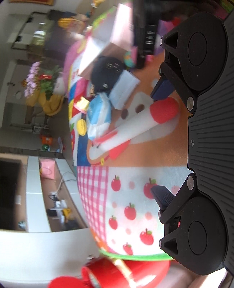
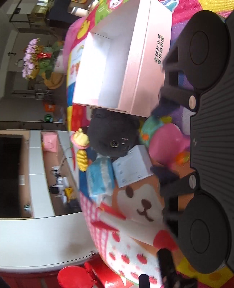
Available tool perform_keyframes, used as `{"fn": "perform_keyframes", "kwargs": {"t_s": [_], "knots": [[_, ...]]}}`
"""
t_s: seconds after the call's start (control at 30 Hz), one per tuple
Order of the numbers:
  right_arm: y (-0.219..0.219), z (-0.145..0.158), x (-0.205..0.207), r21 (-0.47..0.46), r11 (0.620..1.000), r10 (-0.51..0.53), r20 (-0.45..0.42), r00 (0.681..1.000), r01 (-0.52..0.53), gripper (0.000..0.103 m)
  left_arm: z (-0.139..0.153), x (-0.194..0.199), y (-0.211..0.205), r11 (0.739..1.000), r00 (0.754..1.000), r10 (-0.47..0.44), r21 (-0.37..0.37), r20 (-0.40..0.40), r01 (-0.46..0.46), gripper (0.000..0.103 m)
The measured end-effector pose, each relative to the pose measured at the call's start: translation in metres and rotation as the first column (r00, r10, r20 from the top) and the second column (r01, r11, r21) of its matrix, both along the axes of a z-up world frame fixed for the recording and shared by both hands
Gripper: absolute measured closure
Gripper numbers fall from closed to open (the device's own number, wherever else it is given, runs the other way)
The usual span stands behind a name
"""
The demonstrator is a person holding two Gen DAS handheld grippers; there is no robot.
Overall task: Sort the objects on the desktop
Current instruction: 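Grasp the pink plush toy with the right gripper, then grasp the white foam rocket with the left gripper while the right carries the pink toy into the pink box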
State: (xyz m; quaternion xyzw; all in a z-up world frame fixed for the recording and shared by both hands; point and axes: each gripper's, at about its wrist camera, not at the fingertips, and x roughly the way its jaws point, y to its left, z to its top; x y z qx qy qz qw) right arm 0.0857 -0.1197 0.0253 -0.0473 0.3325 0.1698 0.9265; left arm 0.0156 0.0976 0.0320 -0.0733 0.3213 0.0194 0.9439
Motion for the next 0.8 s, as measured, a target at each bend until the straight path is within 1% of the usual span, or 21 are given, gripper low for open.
{"fn": "perform_keyframes", "kwargs": {"t_s": [0.07, 0.17, 0.2, 0.23, 0.27, 0.33, 0.37, 0.43, 0.5, 0.57, 0.6, 0.63, 0.7, 0.73, 0.77, 0.8], "knots": [[-0.007, 0.002, -0.004, 0.025, 1.000, 0.000, -0.016, 1.000, 0.000, 0.055, 0.001, 0.004, 0.005, 0.997, 1.000, -0.011, -0.075, 0.011, 0.012, 0.000], [-0.021, 0.006, -0.021, 0.001, 1.000, 0.001, -0.002, 1.000, -0.001, 0.055, -0.002, 0.021, -0.002, 0.984, 0.993, -0.111, -0.149, -0.049, 0.103, 0.000], [-0.027, 0.007, -0.029, -0.005, 1.000, 0.004, -0.002, 1.000, -0.004, 0.055, -0.003, 0.025, -0.007, 0.985, 0.992, -0.113, -0.137, -0.050, 0.105, 0.000], [-0.034, 0.008, -0.035, -0.009, 1.000, 0.007, -0.004, 1.000, -0.007, 0.055, -0.003, 0.028, -0.013, 0.990, 0.994, -0.103, -0.099, -0.044, 0.099, 0.000], [-0.041, 0.008, -0.043, -0.015, 1.000, 0.010, -0.005, 1.000, -0.010, 0.055, -0.002, 0.031, -0.020, 0.996, 0.996, -0.078, -0.045, -0.033, 0.076, 0.000], [-0.053, 0.007, -0.055, -0.038, 0.999, 0.003, -0.004, 1.000, -0.003, 0.055, 0.000, 0.041, -0.027, 0.999, 0.999, 0.007, 0.039, -0.031, -0.006, 0.000], [-0.059, 0.005, -0.060, -0.049, 0.999, -0.005, -0.006, 1.000, 0.005, 0.055, 0.001, 0.048, -0.028, 0.998, 0.999, 0.036, 0.053, -0.035, -0.034, 0.000], [-0.069, 0.003, -0.069, -0.062, 0.998, -0.022, -0.010, 1.000, 0.021, 0.055, 0.000, 0.061, -0.029, 0.998, 0.998, 0.047, 0.043, -0.045, -0.045, 0.000], [-0.076, 0.002, -0.078, -0.072, 0.997, -0.028, 0.006, 1.000, 0.029, 0.055, -0.004, 0.073, -0.034, 0.996, 0.997, 0.053, 0.077, -0.058, -0.048, 0.000], [-0.079, 0.002, -0.084, -0.085, 0.996, -0.035, 0.022, 0.999, 0.037, 0.055, -0.008, 0.079, -0.041, 0.990, 0.997, 0.055, 0.133, -0.062, -0.046, 0.008], [-0.080, 0.002, -0.086, -0.081, 0.996, -0.039, 0.025, 0.999, 0.041, 0.055, -0.011, 0.082, -0.044, 0.987, 0.996, 0.051, 0.156, -0.072, -0.040, 0.025], [-0.081, 0.001, -0.086, -0.073, 0.996, -0.043, 0.025, 0.999, 0.045, 0.055, -0.013, 0.084, -0.045, 0.985, 0.995, 0.048, 0.167, -0.088, -0.033, 0.037], [-0.083, 0.001, -0.085, -0.060, 0.997, -0.051, 0.021, 0.998, 0.053, 0.055, -0.016, 0.083, -0.043, 0.987, 0.994, 0.040, 0.156, -0.105, -0.023, 0.041], [-0.084, 0.001, -0.085, -0.054, 0.997, -0.053, 0.016, 0.998, 0.054, 0.055, -0.018, 0.081, -0.043, 0.988, 0.993, 0.037, 0.152, -0.108, -0.020, 0.046], [-0.084, 0.001, -0.084, -0.050, 0.997, -0.054, 0.012, 0.998, 0.055, 0.055, -0.018, 0.076, -0.043, 0.988, 0.994, 0.028, 0.153, -0.102, -0.013, 0.051], [-0.083, 0.001, -0.083, -0.048, 0.997, -0.056, 0.010, 0.998, 0.056, 0.055, -0.016, 0.072, -0.043, 0.987, 0.995, 0.019, 0.162, -0.100, -0.003, 0.064]]}}
